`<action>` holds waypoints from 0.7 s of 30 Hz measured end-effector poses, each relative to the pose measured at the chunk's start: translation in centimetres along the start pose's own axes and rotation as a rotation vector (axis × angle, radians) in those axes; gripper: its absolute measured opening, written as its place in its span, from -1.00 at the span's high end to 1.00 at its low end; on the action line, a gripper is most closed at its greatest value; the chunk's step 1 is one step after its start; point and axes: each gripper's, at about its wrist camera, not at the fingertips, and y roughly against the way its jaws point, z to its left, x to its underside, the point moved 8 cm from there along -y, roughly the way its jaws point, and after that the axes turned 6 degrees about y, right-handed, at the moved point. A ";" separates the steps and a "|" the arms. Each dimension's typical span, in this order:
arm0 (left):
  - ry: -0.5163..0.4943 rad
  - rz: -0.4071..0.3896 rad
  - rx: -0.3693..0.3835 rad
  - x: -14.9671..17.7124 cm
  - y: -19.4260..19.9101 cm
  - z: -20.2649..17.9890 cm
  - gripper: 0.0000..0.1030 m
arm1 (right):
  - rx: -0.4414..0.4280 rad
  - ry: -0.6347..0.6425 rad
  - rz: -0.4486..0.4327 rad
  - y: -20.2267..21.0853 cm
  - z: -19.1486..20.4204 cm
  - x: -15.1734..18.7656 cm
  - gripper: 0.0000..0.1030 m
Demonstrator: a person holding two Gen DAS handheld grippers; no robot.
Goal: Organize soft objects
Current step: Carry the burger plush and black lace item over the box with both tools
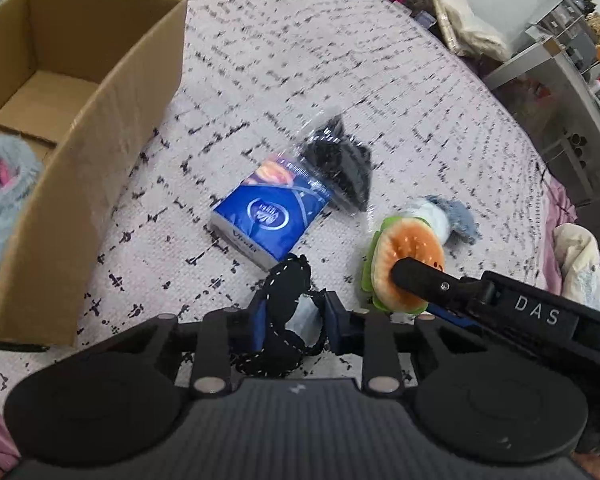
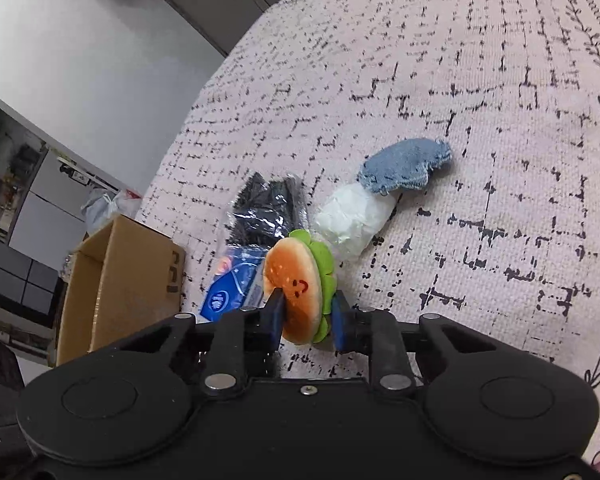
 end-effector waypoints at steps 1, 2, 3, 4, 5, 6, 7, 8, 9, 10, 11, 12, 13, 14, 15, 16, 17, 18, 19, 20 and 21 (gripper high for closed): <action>-0.006 -0.009 0.005 0.0 0.4 -0.1 0.52 | -0.002 -0.001 -0.008 0.4 0.0 0.0 0.54; -0.013 -0.015 0.013 -0.1 0.7 -0.3 0.71 | -0.003 -0.003 -0.014 0.9 0.0 0.0 0.54; -0.015 -0.015 0.019 -0.1 1.0 -0.4 0.71 | -0.003 -0.005 -0.021 1.2 0.1 0.0 0.54; -0.011 -0.020 0.027 -0.2 1.3 -0.5 0.71 | -0.002 -0.006 -0.029 1.5 0.1 0.0 0.54; -0.010 -0.025 0.031 -0.2 1.6 -0.5 0.71 | -0.001 -0.004 -0.036 1.7 0.3 0.0 0.54; -0.014 -0.031 0.036 -0.3 2.0 -0.5 0.72 | -0.001 -0.001 -0.045 2.1 0.4 0.0 0.54; -0.017 -0.037 0.040 -0.3 2.3 -0.6 0.72 | -0.002 0.000 -0.051 2.3 0.5 0.0 0.54; -0.016 -0.044 0.047 -0.4 2.6 -0.6 0.72 | -0.003 0.001 -0.058 2.7 0.7 0.0 0.54; -0.015 -0.047 0.053 -0.4 2.9 -0.6 0.73 | -0.002 0.000 -0.062 2.9 0.8 0.0 0.54; -0.014 -0.051 0.061 -0.5 3.1 -0.6 0.73 | 0.000 -0.001 -0.067 3.3 0.9 0.1 0.54; -0.012 -0.055 0.068 -0.5 3.4 -0.6 0.74 | -0.001 -0.001 -0.072 3.6 1.0 0.2 0.54; -0.012 -0.059 0.074 -0.6 3.7 -0.6 0.74 | -0.002 -0.001 -0.077 3.7 1.2 0.2 0.54; -0.013 -0.064 0.078 -0.6 3.9 -0.6 0.74 | -0.004 0.000 -0.082 3.9 1.4 0.1 0.54; -0.013 -0.071 0.084 -0.7 4.3 -0.6 0.74 | -0.004 0.002 -0.088 4.2 1.5 0.2 0.54; -0.012 -0.076 0.088 -0.7 4.5 -0.6 0.74 | -0.004 0.003 -0.092 4.5 1.6 0.2 0.54; -0.010 -0.081 0.094 -0.9 4.8 -0.5 0.74 | -0.004 0.003 -0.096 4.6 1.7 0.2 0.54; -0.007 -0.086 0.099 -0.9 5.1 -0.5 0.74 | -0.005 0.003 -0.099 4.8 1.8 0.3 0.54; -0.003 -0.094 0.105 -1.1 5.5 -0.5 0.74 | -0.008 0.003 -0.104 5.0 1.8 0.3 0.54; 0.001 -0.101 0.112 -1.3 5.8 -0.5 0.75 | -0.010 0.005 -0.109 5.2 2.0 0.3 0.54; 0.002 -0.110 0.120 -1.4 6.2 -0.5 0.75 | -0.014 0.009 -0.115 5.5 2.1 0.3 0.54; 0.003 -0.123 0.128 -1.7 6.7 -0.6 0.75 | -0.018 0.013 -0.121 5.7 2.3 0.3 0.54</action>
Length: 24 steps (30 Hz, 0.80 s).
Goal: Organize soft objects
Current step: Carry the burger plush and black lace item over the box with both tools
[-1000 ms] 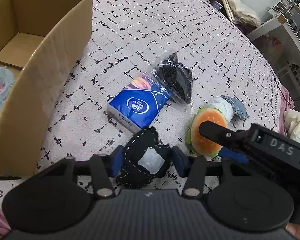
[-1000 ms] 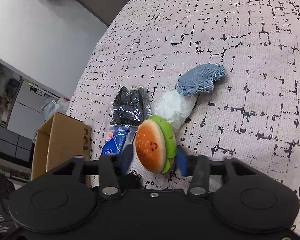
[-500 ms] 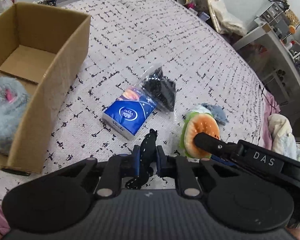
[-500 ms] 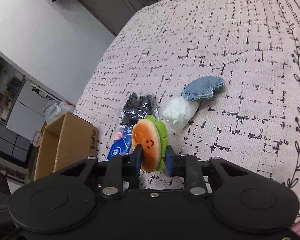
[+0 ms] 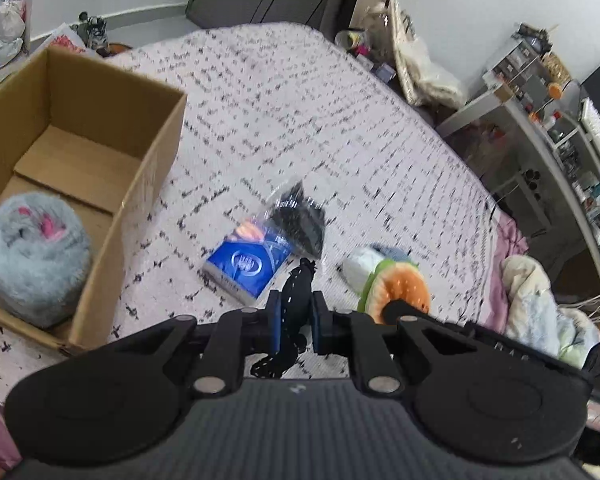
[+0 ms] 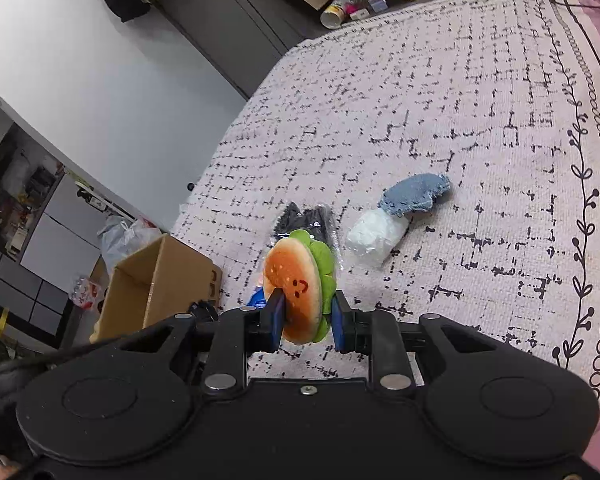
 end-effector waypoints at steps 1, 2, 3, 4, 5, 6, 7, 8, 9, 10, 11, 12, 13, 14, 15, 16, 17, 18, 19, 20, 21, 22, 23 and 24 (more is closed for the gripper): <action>-0.001 -0.013 0.005 -0.3 0.4 -0.1 0.75 | -0.006 0.005 -0.006 0.2 0.3 0.0 0.54; -0.003 -0.025 0.008 -0.6 0.8 -0.1 0.74 | -0.012 0.012 -0.012 0.5 0.6 -0.1 0.54; -0.006 -0.041 0.010 -0.9 1.3 -0.2 0.74 | -0.016 0.018 -0.018 0.8 0.8 -0.1 0.54; -0.007 -0.054 0.012 -1.2 1.7 -0.2 0.74 | -0.019 0.026 -0.024 1.1 1.1 -0.1 0.54; -0.006 -0.062 0.014 -1.5 1.9 -0.1 0.74 | -0.022 0.034 -0.029 1.3 1.4 -0.1 0.54; -0.002 -0.068 0.018 -1.8 2.2 0.0 0.74 | -0.025 0.040 -0.034 1.4 1.8 -0.2 0.54; 0.003 -0.073 0.018 -2.1 2.4 0.2 0.74 | -0.027 0.043 -0.039 1.6 2.1 -0.3 0.54; 0.006 -0.080 0.015 -2.3 2.7 0.4 0.74 | -0.030 0.049 -0.044 1.8 2.4 -0.4 0.54; 0.007 -0.086 0.012 -2.6 2.8 0.5 0.74 | -0.032 0.055 -0.047 1.8 2.8 -0.5 0.54; 0.010 -0.093 0.009 -2.9 3.0 0.7 0.74 | -0.034 0.061 -0.050 1.8 3.2 -0.6 0.54; 0.012 -0.096 0.011 -3.0 3.2 0.8 0.74 | -0.039 0.066 -0.054 1.9 3.7 -0.7 0.54; 0.015 -0.097 0.016 -3.2 3.3 0.9 0.74 | -0.041 0.070 -0.057 1.9 3.9 -0.8 0.54; 0.021 -0.097 0.024 -3.5 3.5 1.0 0.74 | -0.043 0.077 -0.062 2.0 4.4 -0.9 0.54; 0.025 -0.097 0.031 -3.8 3.6 1.2 0.74 | -0.045 0.082 -0.065 2.0 4.7 -1.0 0.54; 0.031 -0.100 0.036 -4.1 3.8 1.4 0.74 | -0.047 0.088 -0.068 2.1 5.1 -1.2 0.54; 0.033 -0.105 0.036 -4.4 4.1 1.6 0.74 | -0.051 0.092 -0.073 2.1 5.5 -1.3 0.54; 0.031 -0.110 0.035 -4.8 4.4 1.9 0.74 | -0.056 0.096 -0.077 2.1 6.1 -1.5 0.54; 0.029 -0.116 0.037 -5.1 4.6 2.1 0.74 | -0.061 0.101 -0.080 2.1 6.6 -1.6 0.54; 0.030 -0.122 0.038 -5.4 4.8 2.4 0.74 | -0.064 0.104 -0.083 2.1 7.0 -1.7 0.54; 0.033 -0.128 0.036 -5.7 5.0 2.7 0.74 | -0.068 0.109 -0.086 2.1 7.5 -1.8 0.54; 0.038 -0.132 0.031 -5.9 5.3 3.1 0.74 | -0.072 0.113 -0.087 2.0 8.0 -1.8 0.54; 0.045 -0.135 0.028 -6.3 5.5 3.5 0.74 | -0.078 0.114 -0.087 1.9 8.5 -1.8 0.54; 0.055 -0.136 0.029 -6.5 5.7 3.9 0.74 | -0.083 0.113 -0.087 1.8 8.9 -1.9 0.54; 0.062 -0.136 0.031 -6.7 5.8 4.2 0.74 | -0.088 0.114 -0.086 1.6 9.4 -1.9 0.54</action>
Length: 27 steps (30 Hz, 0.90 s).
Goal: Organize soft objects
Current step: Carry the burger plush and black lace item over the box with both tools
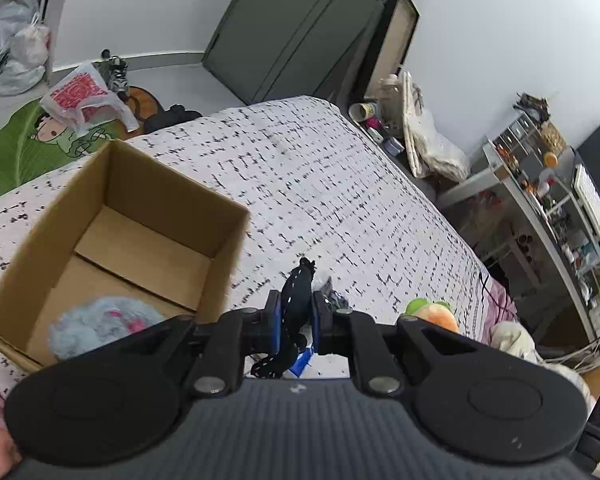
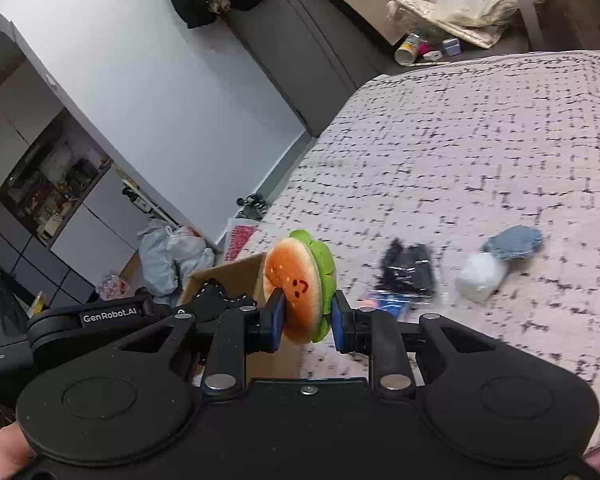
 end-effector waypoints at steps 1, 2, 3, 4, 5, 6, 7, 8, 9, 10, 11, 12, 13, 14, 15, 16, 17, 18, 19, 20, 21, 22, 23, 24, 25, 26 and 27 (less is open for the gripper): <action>0.004 -0.002 -0.003 -0.3 0.2 0.3 0.74 | -0.004 0.001 -0.001 -0.2 0.4 0.0 0.54; 0.000 -0.008 -0.017 -0.6 0.3 0.6 0.74 | -0.007 0.001 0.000 -0.4 0.9 0.0 0.54; 0.000 -0.016 -0.025 -0.8 0.5 0.9 0.74 | -0.008 0.001 0.001 -0.6 1.3 0.0 0.54; 0.004 -0.024 -0.031 -1.2 0.7 1.2 0.74 | -0.010 0.001 0.003 -0.8 1.6 0.0 0.54; 0.010 -0.027 -0.033 -1.5 0.9 1.5 0.74 | -0.013 0.001 0.006 -1.1 2.1 0.0 0.54; 0.017 -0.028 -0.035 -1.7 1.0 1.8 0.74 | -0.016 0.002 0.007 -1.3 2.5 0.0 0.54; 0.026 -0.031 -0.037 -2.0 1.1 2.2 0.74 | -0.020 0.006 0.009 -1.5 3.0 0.0 0.54; 0.036 -0.034 -0.043 -2.3 1.2 2.7 0.73 | -0.024 0.010 0.010 -1.7 3.5 0.1 0.54; 0.045 -0.039 -0.051 -2.6 1.4 3.2 0.73 | -0.027 0.013 0.013 -2.0 3.9 0.1 0.54; 0.052 -0.045 -0.059 -2.8 1.5 3.7 0.73 | -0.032 0.014 0.016 -2.2 4.4 0.2 0.54; 0.061 -0.051 -0.068 -3.1 1.6 4.2 0.73 | -0.036 0.016 0.021 -2.6 4.9 0.2 0.54; 0.072 -0.056 -0.074 -3.4 1.7 4.7 0.73 | -0.038 0.019 0.024 -2.9 5.3 0.3 0.54; 0.084 -0.060 -0.079 -3.7 1.8 5.2 0.73 | -0.042 0.021 0.028 -3.3 5.7 0.4 0.54; 0.098 -0.062 -0.081 -3.9 1.9 5.6 0.73 | -0.044 0.022 0.032 -3.5 6.1 0.5 0.54; 0.108 -0.062 -0.080 -4.3 2.0 6.1 0.73 | -0.047 0.025 0.037 -3.9 6.5 0.5 0.54; 0.117 -0.063 -0.080 -4.5 2.0 6.4 0.73 | -0.048 0.027 0.040 -4.2 6.9 0.6 0.54; 0.125 -0.064 -0.080 -4.6 2.0 6.7 0.73 | -0.049 0.029 0.044 -4.5 7.2 0.7 0.54; 0.134 -0.065 -0.080 -4.8 2.1 7.0 0.73 | -0.050 0.030 0.049 -4.9 7.6 0.8 0.54; 0.143 -0.066 -0.080 -5.0 2.1 7.3 0.73 | -0.051 0.032 0.053 -5.2 7.9 0.9 0.54; 0.149 -0.065 -0.080 -5.1 2.2 7.5 0.73 | -0.050 0.033 0.058 -5.5 8.2 1.1 0.54; 0.156 -0.063 -0.082 -5.2 2.1 7.8 0.73 | -0.048 0.035 0.062 -5.9 8.5 1.2 0.54; 0.162 -0.059 -0.086 -5.2 2.1 8.1 0.73 | -0.046 0.037 0.066 -6.1 8.7 1.3 0.54; 0.168 -0.055 -0.090 -5.2 2.0 8.5 0.73 | -0.042 0.040 0.073 -6.5 9.0 1.5 0.54; 0.177 -0.049 -0.094 -5.1 1.9 8.8 0.73 | -0.040 0.041 0.080 -6.9 9.3 1.7 0.53; 0.188 -0.045 -0.099 -5.1 1.8 9.1 0.73 | -0.039 0.042 0.085 -7.2 9.6 1.8 0.53; 0.197 -0.045 -0.109 -5.2 1.7 9.5 0.73 | -0.040 0.046 0.091 -7.6 10.0 2.0 0.53; 0.199 -0.049 -0.120 -5.3 1.8 9.9 0.73 | -0.040 0.050 0.095 -7.9 10.3 2.1 0.53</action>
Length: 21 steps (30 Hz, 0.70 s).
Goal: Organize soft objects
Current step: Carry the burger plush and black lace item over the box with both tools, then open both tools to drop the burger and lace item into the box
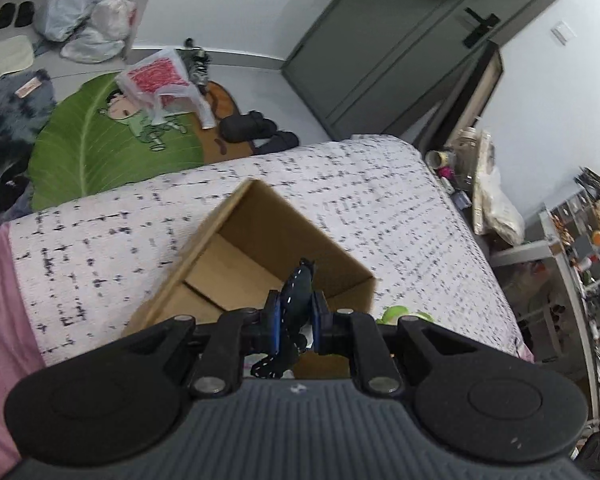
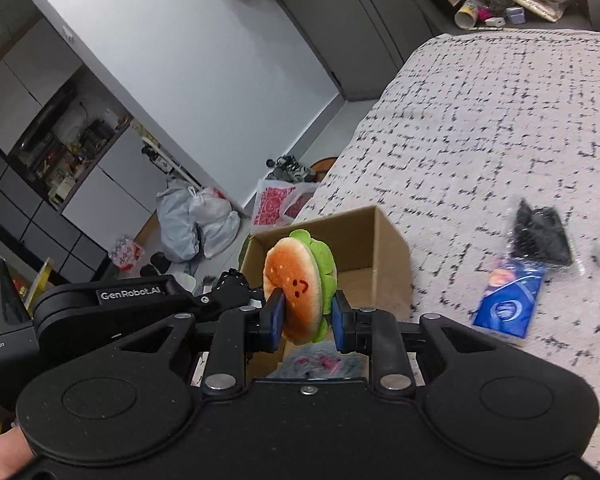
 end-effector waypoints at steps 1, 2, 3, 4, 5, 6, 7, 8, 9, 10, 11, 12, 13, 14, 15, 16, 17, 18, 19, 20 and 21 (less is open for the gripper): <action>-0.008 -0.016 -0.021 -0.2 0.1 0.2 0.73 | 0.000 0.003 0.003 -0.3 0.3 0.1 0.53; -0.023 -0.034 -0.043 -0.4 0.2 0.3 0.73 | -0.002 0.004 0.006 -0.6 0.7 0.2 0.53; -0.029 -0.042 -0.053 -0.5 0.3 0.5 0.73 | -0.004 0.004 0.008 -0.9 1.0 0.2 0.53; -0.028 -0.038 -0.052 -0.6 0.2 0.6 0.73 | -0.005 0.005 0.009 -1.2 1.2 0.2 0.53; -0.025 -0.028 -0.050 -0.6 0.1 0.7 0.73 | -0.005 0.007 0.009 -1.3 1.5 0.1 0.53; -0.024 -0.023 -0.053 -0.6 0.0 0.8 0.73 | -0.005 0.009 0.009 -1.5 1.6 0.1 0.53; -0.023 -0.022 -0.061 -0.6 -0.1 1.0 0.73 | -0.003 0.011 0.010 -1.7 1.7 0.1 0.53; -0.020 -0.021 -0.067 -0.6 -0.2 1.2 0.73 | 0.001 0.014 0.012 -1.8 1.8 0.1 0.53; -0.013 -0.019 -0.070 -0.7 -0.3 1.4 0.73 | 0.004 0.016 0.013 -2.0 1.9 0.0 0.52; -0.006 -0.016 -0.069 -0.7 -0.3 1.5 0.73 | 0.007 0.018 0.015 -2.1 1.9 0.0 0.50; -0.001 -0.016 -0.074 -0.8 -0.3 1.6 0.70 | 0.005 0.020 0.017 -2.1 2.0 0.0 0.45; 0.000 -0.020 -0.085 -0.8 -0.3 1.8 0.67 | 0.007 0.021 0.022 -2.2 2.0 0.0 0.37; 0.000 -0.020 -0.104 -0.9 -0.4 2.0 0.65 | 0.013 0.018 0.025 -2.2 1.9 0.0 0.32; 0.001 -0.015 -0.123 -1.0 -0.5 2.2 0.55 | 0.017 0.014 0.026 -2.2 1.7 0.0 0.25; 0.007 -0.009 -0.132 -0.9 -0.6 2.3 0.48 | 0.024 0.007 0.027 -2.2 1.6 0.0 0.08; 0.017 -0.005 -0.135 -1.0 -0.7 2.5 0.31 | 0.031 0.002 0.025 -2.0 1.4 0.0 -0.01; 0.025 -0.005 -0.133 -1.0 -0.6 2.6 0.19 | 0.036 0.001 0.023 -1.7 1.2 0.0 -0.04; 0.027 -0.010 -0.130 -1.1 -0.5 2.5 0.13 | 0.038 0.003 0.022 -1.5 1.0 -0.1 -0.07; 0.028 -0.014 -0.125 -1.1 -0.3 2.5 0.02 | 0.040 0.003 0.022 -1.3 0.8 0.0 -0.13; 0.030 -0.017 -0.120 -1.1 -0.2 2.4 -0.11 | 0.044 0.000 0.022 -0.8 0.5 -0.1 -0.17; 0.033 -0.019 -0.116 -1.1 -0.1 2.3 -0.17 | 0.048 -0.003 0.021 -0.4 0.1 -0.1 -0.24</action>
